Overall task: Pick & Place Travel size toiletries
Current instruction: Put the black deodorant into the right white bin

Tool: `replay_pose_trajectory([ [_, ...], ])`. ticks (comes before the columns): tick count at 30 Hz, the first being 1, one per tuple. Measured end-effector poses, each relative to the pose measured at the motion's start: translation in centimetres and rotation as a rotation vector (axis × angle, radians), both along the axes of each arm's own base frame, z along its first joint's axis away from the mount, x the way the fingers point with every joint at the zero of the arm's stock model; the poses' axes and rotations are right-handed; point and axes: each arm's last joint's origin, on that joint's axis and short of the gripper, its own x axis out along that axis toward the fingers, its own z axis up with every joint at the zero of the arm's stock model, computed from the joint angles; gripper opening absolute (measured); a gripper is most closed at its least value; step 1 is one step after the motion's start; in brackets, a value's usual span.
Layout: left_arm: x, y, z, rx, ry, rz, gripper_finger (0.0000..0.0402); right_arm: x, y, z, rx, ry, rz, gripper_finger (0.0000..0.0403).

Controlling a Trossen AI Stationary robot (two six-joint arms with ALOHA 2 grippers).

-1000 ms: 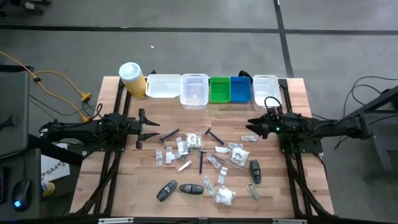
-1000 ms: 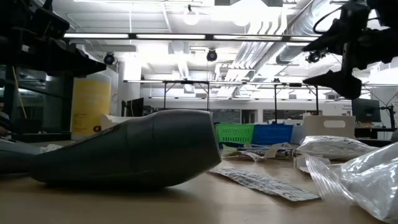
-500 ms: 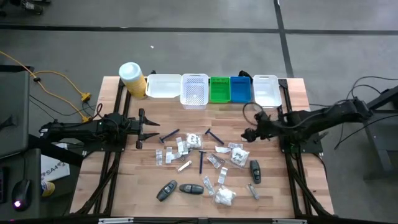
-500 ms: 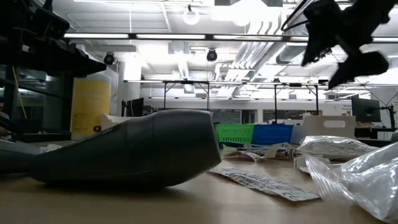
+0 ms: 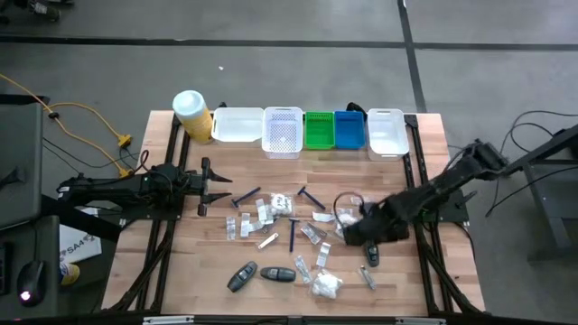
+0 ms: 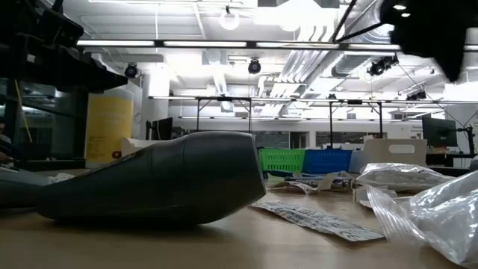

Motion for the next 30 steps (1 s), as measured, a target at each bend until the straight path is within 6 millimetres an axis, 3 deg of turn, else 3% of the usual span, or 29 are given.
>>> replay_pose_trajectory([
  [5, 0.0, 0.0, 0.0, 0.000, 0.000, 0.003, 0.0184, -0.2, 3.6, -2.7, 0.010, 0.116, -0.045, 0.0346],
  [10, 0.0, 0.0, 0.0, 0.000, 0.000, 0.003, 0.0184, -0.5, 5.0, -4.8, -0.074, 0.171, -0.060, 0.0346],
  [22, 0.0, 0.0, 0.0, 0.000, 0.000, 0.002, 0.0184, -0.1, 4.1, -8.0, -0.330, 0.238, -0.003, 0.0346],
  [26, 0.0, 0.0, 0.0, 0.000, 0.000, 0.002, 0.0184, -0.2, 3.4, -8.7, -0.333, 0.253, -0.002, 0.0341],
  [30, 0.0, 0.0, 0.0, 0.000, 0.000, 0.002, 0.0184, -0.3, 3.3, -9.4, -0.313, 0.228, 0.000, 0.0310],
])
